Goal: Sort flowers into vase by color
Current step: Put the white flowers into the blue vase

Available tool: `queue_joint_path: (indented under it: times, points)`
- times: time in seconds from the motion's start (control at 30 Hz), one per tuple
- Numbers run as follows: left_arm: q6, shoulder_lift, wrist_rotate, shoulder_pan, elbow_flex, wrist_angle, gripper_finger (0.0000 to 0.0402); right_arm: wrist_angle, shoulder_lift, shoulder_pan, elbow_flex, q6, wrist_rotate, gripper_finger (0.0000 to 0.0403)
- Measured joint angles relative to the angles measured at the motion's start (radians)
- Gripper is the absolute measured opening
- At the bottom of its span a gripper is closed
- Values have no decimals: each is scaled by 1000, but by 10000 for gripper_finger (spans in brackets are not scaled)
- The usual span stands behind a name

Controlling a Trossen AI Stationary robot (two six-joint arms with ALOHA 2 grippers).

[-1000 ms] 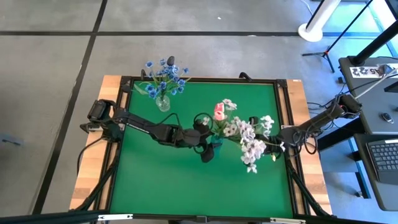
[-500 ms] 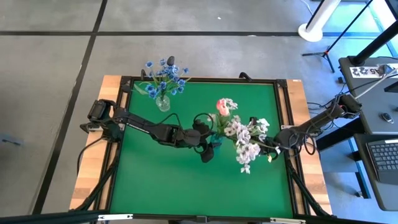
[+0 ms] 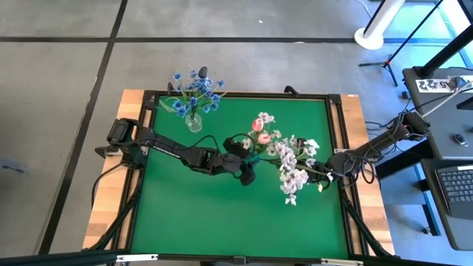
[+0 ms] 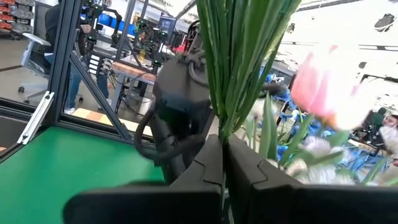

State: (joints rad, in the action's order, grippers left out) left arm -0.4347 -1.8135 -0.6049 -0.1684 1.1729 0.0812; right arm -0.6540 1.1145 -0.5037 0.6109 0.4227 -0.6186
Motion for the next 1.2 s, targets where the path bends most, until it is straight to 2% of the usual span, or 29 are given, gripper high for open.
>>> queue_joint_path:
  times: [0.3, 0.5, 0.97, 1.2]
  points:
    - [19, -39, -9, -4, 0, 33, 241, 30, 0, 2, -1, -24, -1, 0]
    - [22, -40, -4, -16, -1, 52, 241, 55, 9, 17, -1, -46, -28, 0]
    - [53, -41, 32, -35, -1, 115, 241, 55, 35, 47, -1, -69, -12, 0]
    - [86, -41, 54, -37, -2, 168, 241, 119, 36, 55, 0, -153, 10, 0]
